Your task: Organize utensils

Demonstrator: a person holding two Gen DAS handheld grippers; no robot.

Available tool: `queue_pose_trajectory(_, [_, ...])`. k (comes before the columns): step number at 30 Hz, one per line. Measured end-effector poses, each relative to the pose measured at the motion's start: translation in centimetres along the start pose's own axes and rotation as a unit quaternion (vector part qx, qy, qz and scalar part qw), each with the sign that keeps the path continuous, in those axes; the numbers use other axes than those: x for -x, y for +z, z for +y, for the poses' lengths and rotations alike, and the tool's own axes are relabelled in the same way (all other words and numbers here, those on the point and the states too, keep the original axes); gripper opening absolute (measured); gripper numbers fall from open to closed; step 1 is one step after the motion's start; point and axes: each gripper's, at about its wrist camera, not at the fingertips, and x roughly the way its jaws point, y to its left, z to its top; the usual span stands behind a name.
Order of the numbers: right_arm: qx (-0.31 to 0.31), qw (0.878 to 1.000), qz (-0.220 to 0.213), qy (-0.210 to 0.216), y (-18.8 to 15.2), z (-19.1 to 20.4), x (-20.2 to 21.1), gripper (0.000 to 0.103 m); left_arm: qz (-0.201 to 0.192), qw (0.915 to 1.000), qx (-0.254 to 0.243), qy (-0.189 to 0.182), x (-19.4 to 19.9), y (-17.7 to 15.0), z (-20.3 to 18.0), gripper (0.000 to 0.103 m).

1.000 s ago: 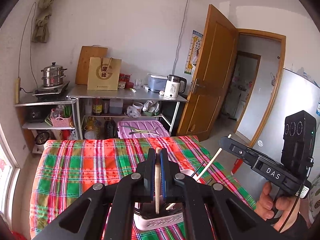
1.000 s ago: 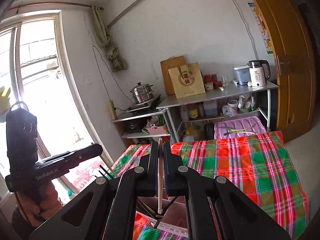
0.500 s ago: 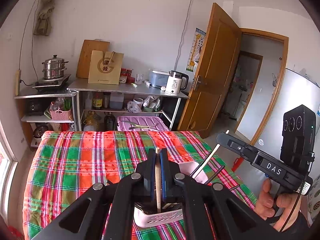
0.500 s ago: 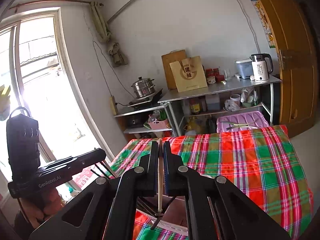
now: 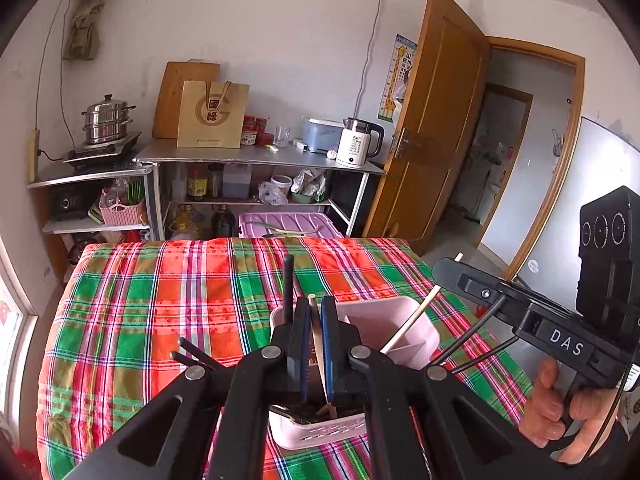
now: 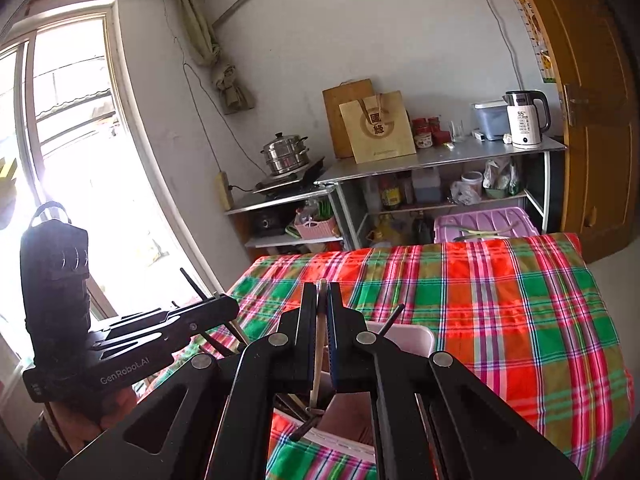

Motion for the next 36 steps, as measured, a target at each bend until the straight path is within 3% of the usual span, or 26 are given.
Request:
queue_pose_trajectory(7, [0.0,1.0,0.017,0.001,-0.3,-0.1,-0.2,0.005,0.008,1.0,0.003,-0.001,-0.1,-0.4,0.2,0.005])
queue_pose_trajectory(12, [0.005,1.0,0.014,-0.003,-0.1,0.2,0.4,0.011,0.002,1.0,0.005,-0.001,0.8,-0.3,-0.1,0.006])
queue_pose_trajectory(21, [0.011,1.0,-0.008,-0.008,0.0,0.9,3.8,0.015,-0.021,0.9997,0.007,-0.002,4.8,-1.2,-0.7,0.008])
queue_pose_trajectory(24, [0.019,1.0,-0.015,-0.015,-0.5,1.2,5.5,0.015,-0.031,0.9995,0.007,0.002,6.6,-2.2,-1.0,0.014])
queue_pose_trajectory(31, [0.03,0.999,-0.029,-0.017,-3.3,2.1,9.7,0.018,-0.043,0.9989,0.007,0.017,10.4,-6.4,-2.1,0.014])
queue_pose_trajectory(36, [0.034,0.999,-0.035,-0.018,-6.3,3.0,12.5,0.03,-0.051,0.9982,0.006,0.031,13.0,-10.2,-3.2,0.015])
